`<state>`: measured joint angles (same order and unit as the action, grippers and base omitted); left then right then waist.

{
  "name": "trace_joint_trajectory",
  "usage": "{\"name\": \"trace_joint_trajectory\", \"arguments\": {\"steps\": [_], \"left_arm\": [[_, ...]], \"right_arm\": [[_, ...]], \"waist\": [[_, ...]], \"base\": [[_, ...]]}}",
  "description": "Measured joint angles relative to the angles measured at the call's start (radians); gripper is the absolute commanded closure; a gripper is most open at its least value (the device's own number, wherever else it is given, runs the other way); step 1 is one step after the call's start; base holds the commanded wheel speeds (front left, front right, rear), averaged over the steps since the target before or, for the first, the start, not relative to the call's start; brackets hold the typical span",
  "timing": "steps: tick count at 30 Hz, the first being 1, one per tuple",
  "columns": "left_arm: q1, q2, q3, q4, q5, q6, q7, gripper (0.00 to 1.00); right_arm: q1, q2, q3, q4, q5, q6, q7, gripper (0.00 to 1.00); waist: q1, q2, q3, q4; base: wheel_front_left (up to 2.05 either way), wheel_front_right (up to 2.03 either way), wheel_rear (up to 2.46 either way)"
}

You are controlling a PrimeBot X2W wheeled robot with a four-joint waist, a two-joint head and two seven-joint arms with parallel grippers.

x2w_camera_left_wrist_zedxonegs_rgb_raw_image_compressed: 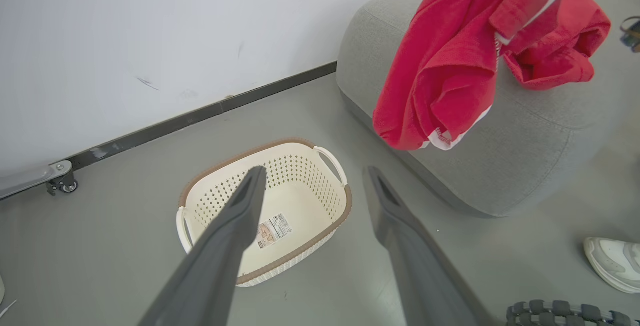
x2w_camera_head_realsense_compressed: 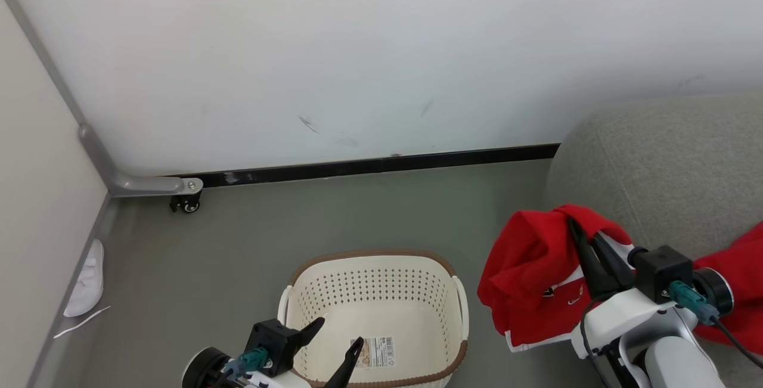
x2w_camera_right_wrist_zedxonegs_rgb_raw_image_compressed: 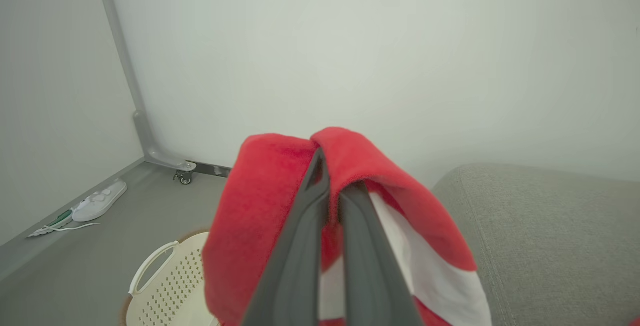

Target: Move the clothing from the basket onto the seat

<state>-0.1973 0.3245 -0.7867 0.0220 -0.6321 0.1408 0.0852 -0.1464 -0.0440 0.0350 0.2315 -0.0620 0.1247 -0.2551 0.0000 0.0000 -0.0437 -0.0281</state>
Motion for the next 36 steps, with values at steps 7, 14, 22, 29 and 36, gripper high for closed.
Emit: {"name": "trace_joint_trajectory", "arguments": {"steps": [7, 14, 22, 29, 36], "left_arm": [[0.001, 0.0, -0.001, -0.016, -0.002, -0.005, -0.005, 0.0], [0.003, 0.0, -0.007, -0.039, -0.008, -0.013, -0.007, 0.0], [0.003, 0.008, -0.009, -0.057, -0.009, -0.02, -0.007, 0.0], [0.003, 0.01, -0.013, -0.083, -0.009, -0.02, -0.007, 0.0], [0.003, 0.01, -0.017, -0.101, -0.008, -0.02, -0.007, 0.0]], "right_arm": [[-0.002, 0.001, -0.037, -0.004, -0.017, 0.0, 0.0, 1.0], [-0.005, 0.001, -0.062, -0.009, -0.029, 0.0, 0.0, 1.0], [-0.007, 0.001, -0.089, -0.019, -0.048, 0.0, 0.0, 1.0], [-0.051, -0.005, -0.111, -0.033, -0.054, 0.0, 0.0, 1.0], [-0.053, -0.014, -0.121, -0.034, -0.063, 0.0, 0.0, 1.0]], "waist": [[0.0, 0.0, 0.009, -0.026], [0.0, 0.0, 0.017, -0.05], [0.0, 0.0, 0.028, -0.076], [0.0, 0.0, 0.037, -0.097], [0.0, 0.0, 0.043, -0.116]], "base": [[0.0, 0.0, 0.0], [0.0, 0.0, 0.0], [0.0, 0.0, 0.0], [0.0, 0.0, 0.0], [0.0, 0.0, 0.0]]}}
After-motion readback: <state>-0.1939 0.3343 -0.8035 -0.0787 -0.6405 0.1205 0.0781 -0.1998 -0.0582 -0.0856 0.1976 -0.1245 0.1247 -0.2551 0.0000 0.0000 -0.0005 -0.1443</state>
